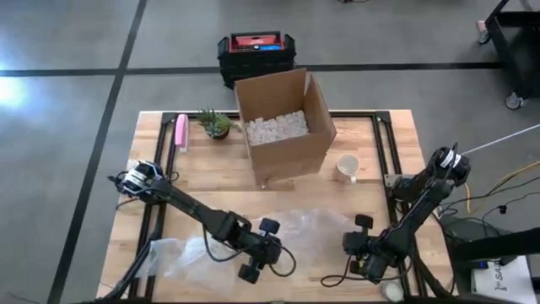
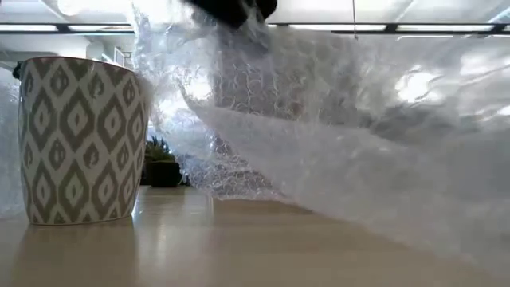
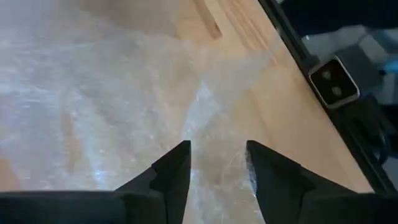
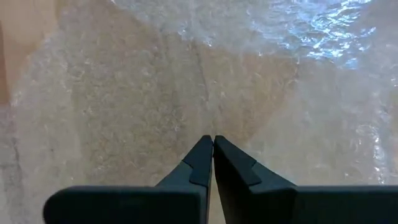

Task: Wrap mug
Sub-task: Prepare the bubble wrap

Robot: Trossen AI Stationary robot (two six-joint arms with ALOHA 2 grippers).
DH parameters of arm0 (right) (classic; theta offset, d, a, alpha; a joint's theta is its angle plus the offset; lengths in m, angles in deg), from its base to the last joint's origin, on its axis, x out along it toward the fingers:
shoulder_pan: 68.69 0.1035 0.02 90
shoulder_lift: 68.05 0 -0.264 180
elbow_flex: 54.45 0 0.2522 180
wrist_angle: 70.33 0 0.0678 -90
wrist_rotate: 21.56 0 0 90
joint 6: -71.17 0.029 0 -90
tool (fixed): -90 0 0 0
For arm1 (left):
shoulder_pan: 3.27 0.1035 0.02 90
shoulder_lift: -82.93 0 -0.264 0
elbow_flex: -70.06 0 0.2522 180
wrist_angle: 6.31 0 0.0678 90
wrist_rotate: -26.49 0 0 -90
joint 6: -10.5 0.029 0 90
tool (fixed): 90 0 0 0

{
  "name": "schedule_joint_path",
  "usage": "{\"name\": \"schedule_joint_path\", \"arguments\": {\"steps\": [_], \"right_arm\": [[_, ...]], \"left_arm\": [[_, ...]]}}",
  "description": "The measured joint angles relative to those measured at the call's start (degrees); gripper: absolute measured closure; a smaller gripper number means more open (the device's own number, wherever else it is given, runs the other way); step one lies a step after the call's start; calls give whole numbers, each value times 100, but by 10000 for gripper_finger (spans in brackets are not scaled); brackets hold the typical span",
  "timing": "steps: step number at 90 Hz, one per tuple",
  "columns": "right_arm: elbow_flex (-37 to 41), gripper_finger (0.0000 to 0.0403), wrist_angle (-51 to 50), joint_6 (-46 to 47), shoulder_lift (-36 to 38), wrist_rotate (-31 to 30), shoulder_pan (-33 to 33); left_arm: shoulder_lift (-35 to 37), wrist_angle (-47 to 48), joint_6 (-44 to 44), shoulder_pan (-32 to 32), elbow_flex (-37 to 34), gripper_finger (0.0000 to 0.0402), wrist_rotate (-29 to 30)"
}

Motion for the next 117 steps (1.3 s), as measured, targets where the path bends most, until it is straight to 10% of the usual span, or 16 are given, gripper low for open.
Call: {"name": "schedule_joint_path", "arguments": {"steps": [59, 84, 117], "right_arm": [[-21, 403, -55, -10, 13, -1, -2], [-727, 403, -338, -760, 836, -7, 0], [-509, 403, 1368, -2165, 604, -2125, -368]], "left_arm": [[-19, 60, -34, 150, -63, 394, 1096], [1079, 780, -764, 216, 415, 401, 2825], [2165, 1036, -2171, 664, -23, 401, 3963]]}}
